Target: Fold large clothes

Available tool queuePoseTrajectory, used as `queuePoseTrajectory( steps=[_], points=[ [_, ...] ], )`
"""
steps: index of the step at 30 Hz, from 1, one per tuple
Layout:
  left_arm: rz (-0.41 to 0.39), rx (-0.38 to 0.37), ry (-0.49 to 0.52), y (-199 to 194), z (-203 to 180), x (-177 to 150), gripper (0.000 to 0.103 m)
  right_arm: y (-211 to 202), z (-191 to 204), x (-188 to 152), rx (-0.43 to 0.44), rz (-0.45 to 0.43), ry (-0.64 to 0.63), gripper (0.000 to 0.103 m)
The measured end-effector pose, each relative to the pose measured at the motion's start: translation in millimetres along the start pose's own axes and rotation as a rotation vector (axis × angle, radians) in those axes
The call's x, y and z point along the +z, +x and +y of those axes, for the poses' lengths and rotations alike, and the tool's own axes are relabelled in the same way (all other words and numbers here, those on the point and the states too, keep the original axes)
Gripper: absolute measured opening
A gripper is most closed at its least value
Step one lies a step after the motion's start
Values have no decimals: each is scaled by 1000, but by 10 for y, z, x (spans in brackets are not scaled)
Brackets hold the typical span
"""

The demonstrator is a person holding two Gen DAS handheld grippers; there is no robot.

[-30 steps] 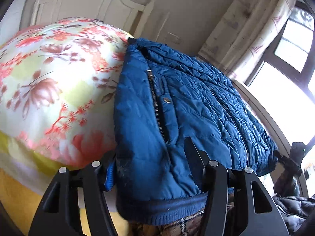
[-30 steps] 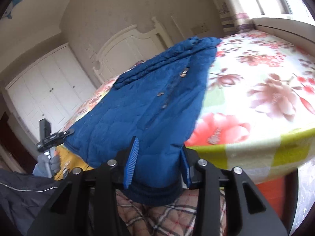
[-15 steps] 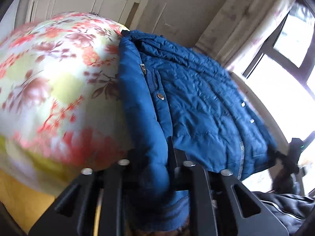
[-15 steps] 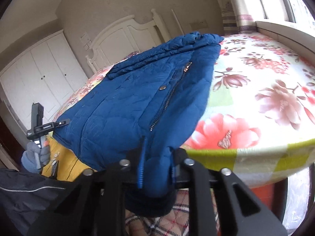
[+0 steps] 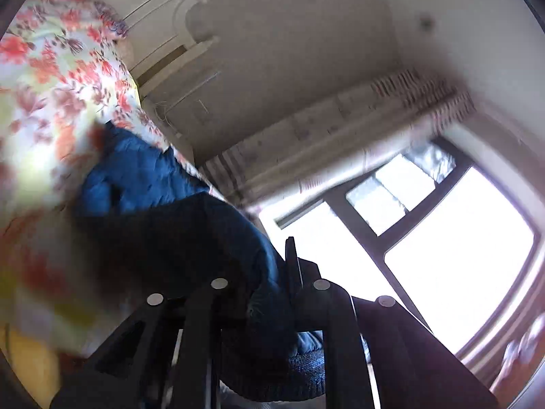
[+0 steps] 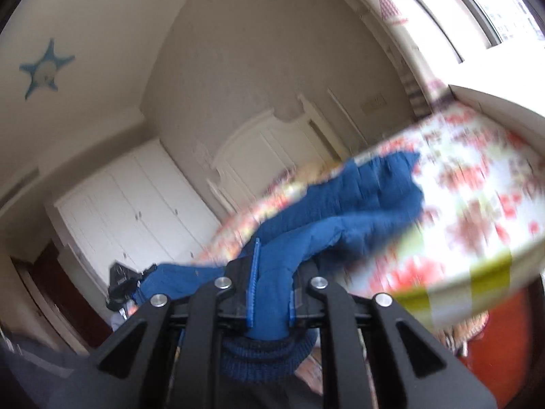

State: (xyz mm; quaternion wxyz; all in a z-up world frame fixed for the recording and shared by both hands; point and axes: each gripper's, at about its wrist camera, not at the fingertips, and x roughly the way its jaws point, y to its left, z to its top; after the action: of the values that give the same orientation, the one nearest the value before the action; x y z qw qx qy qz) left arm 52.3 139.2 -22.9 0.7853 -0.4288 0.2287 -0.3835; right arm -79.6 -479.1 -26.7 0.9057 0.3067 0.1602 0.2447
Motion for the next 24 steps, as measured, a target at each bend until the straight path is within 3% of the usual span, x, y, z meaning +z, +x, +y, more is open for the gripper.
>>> queuePoseTrajectory(
  steps=[3, 6, 9, 10, 11, 13, 15, 18, 20, 24],
  points=[
    [-10, 90, -53, 714, 223, 606, 13, 549, -232, 547, -44, 2, 42, 13],
    [1, 273, -101, 1416, 613, 1058, 16, 1387, -599, 1053, -156, 44, 68, 13],
    [61, 414, -209, 1955, 1192, 1335, 33, 2116, -1151, 1266, -253, 104, 220, 18],
    [71, 433, -249, 1990, 1332, 1350, 47, 2291, -1295, 1284, -270, 126, 247, 25],
    [67, 434, -317, 2021, 1520, 1397, 60, 2476, -1498, 1280, -267, 147, 296, 44],
    [32, 382, -363, 1907, 1691, 1507, 63, 2574, -1746, 1277, -233, 112, 365, 74],
    [0, 364, -324, 1737, 1710, 1670, 65, 2521, -1879, 1292, -211, 63, 368, 74],
    [-13, 389, -236, 1571, 1625, 1873, 65, 2419, -1929, 1343, -309, 82, 235, 74],
    [45, 456, -130, 1604, 1541, 1952, 65, 2440, -1919, 1382, -344, 129, 139, 74],
    [270, 559, 59, 1968, 1488, 1854, 66, 2738, -1858, 1352, -401, 323, -86, 74]
  ],
)
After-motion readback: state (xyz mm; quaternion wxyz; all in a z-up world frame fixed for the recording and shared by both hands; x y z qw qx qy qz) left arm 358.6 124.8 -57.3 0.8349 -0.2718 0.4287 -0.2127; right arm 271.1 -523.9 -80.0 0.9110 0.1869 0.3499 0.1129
